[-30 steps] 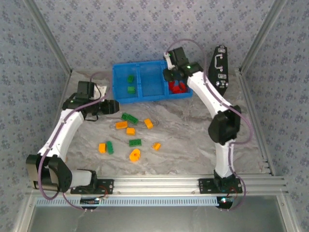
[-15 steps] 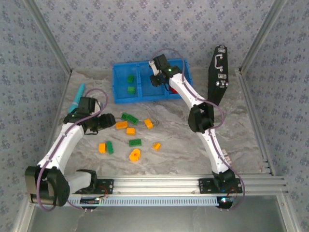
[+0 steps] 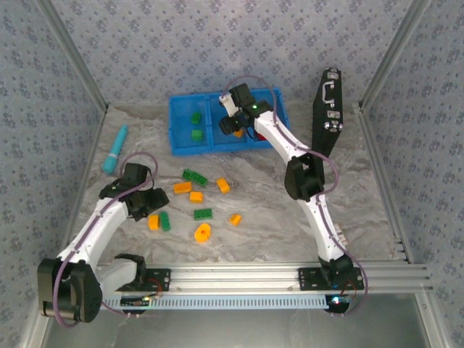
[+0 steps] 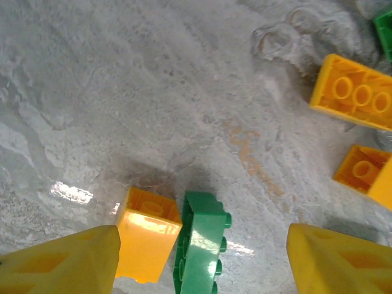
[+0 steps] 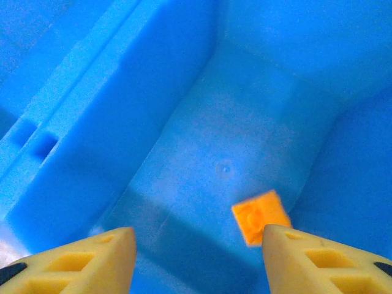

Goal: Sort the legos into containers by color
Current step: Place the lego in the container, then pick up the lego from the center of the table.

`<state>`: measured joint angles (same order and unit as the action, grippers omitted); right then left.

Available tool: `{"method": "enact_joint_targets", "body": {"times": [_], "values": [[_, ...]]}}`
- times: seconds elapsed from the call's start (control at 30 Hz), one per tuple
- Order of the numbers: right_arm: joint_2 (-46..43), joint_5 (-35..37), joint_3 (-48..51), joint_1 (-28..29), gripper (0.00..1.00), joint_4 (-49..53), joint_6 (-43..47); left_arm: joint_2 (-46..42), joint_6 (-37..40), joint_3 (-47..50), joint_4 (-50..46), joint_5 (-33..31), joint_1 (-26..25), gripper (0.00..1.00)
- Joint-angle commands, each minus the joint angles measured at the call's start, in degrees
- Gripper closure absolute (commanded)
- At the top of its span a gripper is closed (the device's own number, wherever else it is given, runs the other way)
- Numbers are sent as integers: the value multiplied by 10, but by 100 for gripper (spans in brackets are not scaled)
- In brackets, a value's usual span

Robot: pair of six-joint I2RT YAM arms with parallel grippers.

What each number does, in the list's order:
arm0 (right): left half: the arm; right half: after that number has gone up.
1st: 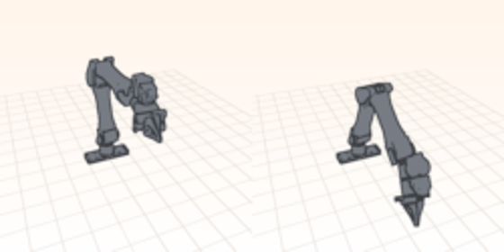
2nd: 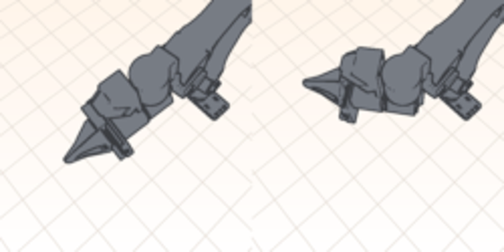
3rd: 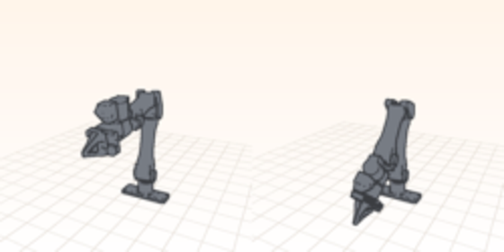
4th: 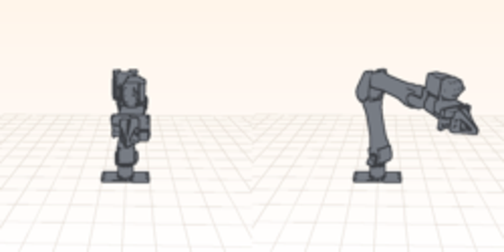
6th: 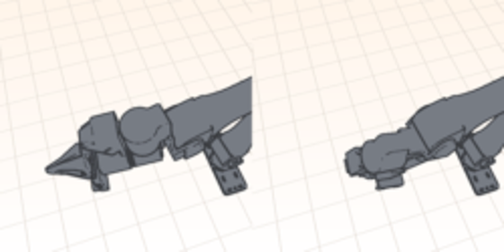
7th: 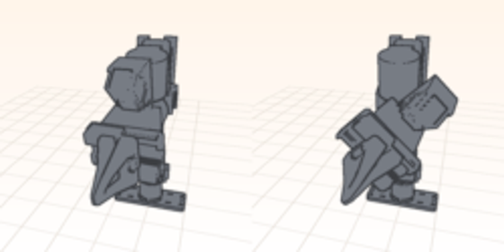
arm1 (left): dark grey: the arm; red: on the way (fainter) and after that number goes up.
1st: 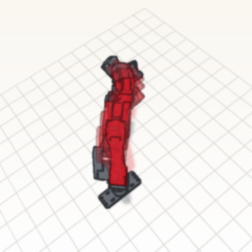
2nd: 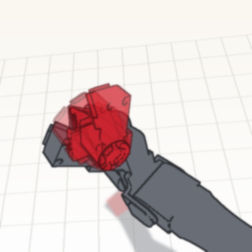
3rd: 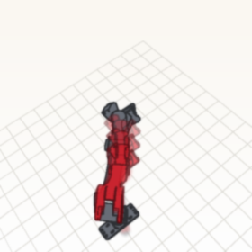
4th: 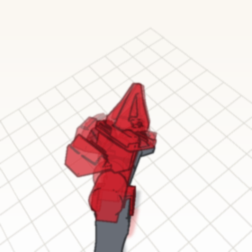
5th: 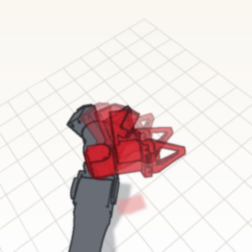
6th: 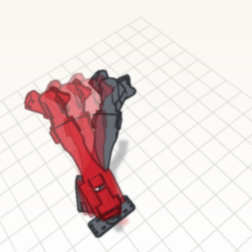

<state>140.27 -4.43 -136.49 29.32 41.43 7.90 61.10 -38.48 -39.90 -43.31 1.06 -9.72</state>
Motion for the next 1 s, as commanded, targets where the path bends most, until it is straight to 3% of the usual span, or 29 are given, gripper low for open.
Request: {"method": "enact_joint_targets", "body": {"times": [0.0,0.27,0.5,0.97], "values": [[-84,-23,93,19,42,-12,25,9,-31,-1,23,-12,-5,28],[-221,-4,323,77,41,-45,-61,77,-17,-37,83,-12,-4,27],[-240,-20,422,119,40,-54,-141,133,-9,-67,126,14,4,25],[-181,-4,439,141,37,-64,-177,169,7,-96,170,43,9,24]]}}
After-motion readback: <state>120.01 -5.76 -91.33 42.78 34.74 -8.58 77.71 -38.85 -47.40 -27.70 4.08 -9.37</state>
